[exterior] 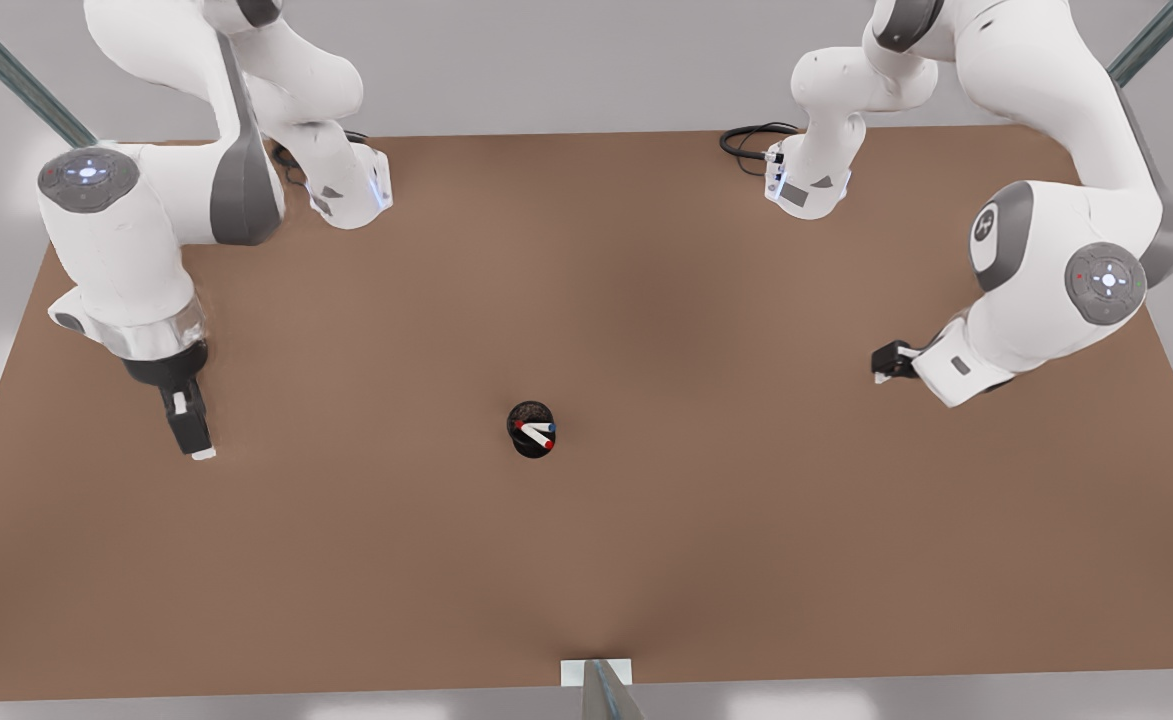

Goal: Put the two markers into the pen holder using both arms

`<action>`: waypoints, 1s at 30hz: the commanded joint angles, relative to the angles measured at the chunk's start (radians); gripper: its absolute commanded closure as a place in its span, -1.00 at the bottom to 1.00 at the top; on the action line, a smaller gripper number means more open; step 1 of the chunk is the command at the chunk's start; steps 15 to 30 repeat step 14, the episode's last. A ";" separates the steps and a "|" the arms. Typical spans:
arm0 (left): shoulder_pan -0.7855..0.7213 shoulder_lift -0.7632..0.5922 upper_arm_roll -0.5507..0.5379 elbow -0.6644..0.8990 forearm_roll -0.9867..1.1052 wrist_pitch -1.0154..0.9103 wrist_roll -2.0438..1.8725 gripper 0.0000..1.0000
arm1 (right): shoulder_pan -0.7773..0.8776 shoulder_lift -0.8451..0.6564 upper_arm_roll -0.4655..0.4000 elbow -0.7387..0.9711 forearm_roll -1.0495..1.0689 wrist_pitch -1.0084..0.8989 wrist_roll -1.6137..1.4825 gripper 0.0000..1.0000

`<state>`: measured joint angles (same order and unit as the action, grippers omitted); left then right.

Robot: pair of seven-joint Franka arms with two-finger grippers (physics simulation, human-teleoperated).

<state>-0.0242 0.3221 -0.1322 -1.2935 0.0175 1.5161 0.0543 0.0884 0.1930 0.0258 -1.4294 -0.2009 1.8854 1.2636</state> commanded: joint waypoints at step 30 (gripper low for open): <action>-0.014 0.003 0.000 0.005 0.002 -0.013 -0.005 -1.00 | -0.010 -0.021 -0.035 -0.045 0.238 -0.200 -1.268 -1.00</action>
